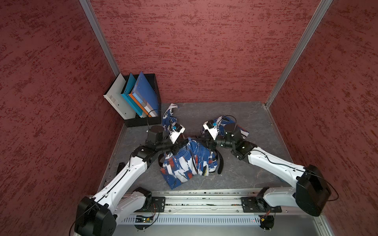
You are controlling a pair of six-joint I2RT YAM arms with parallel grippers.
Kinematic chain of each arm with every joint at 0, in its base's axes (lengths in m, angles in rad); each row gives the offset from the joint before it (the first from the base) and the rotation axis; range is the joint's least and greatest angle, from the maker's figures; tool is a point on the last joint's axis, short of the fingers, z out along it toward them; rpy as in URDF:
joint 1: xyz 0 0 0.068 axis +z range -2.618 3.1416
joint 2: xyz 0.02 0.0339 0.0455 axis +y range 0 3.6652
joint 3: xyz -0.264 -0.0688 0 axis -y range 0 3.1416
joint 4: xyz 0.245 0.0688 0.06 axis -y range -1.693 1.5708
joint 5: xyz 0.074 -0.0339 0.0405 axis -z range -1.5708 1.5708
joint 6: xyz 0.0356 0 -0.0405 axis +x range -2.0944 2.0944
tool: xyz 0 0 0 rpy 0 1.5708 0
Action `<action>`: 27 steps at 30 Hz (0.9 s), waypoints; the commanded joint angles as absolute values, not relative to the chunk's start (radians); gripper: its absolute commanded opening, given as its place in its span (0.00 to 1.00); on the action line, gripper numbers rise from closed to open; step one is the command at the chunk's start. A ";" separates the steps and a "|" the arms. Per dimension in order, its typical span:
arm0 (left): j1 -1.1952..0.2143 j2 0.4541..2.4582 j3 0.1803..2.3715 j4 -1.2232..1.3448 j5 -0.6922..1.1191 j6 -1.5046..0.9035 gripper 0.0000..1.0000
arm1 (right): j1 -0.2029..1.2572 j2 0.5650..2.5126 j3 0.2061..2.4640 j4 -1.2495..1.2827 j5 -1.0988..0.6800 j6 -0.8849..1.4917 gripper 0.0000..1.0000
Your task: Remove the belt from the trousers
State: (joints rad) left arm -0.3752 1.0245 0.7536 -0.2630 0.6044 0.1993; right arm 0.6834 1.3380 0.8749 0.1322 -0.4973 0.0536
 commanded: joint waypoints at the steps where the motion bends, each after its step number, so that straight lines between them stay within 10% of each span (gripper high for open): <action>1: -0.371 1.005 0.790 -0.171 0.657 0.187 0.00 | 0.684 1.330 0.875 0.102 -0.516 0.048 0.27; 27: -0.063 0.869 0.521 0.524 0.677 -0.554 0.00 | 0.672 1.323 0.767 -0.245 -0.006 0.105 0.15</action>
State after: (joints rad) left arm -0.1413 0.9447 0.5331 0.1089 0.7902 -0.2787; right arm 0.7048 1.2964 0.8524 0.0555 -0.2359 0.0399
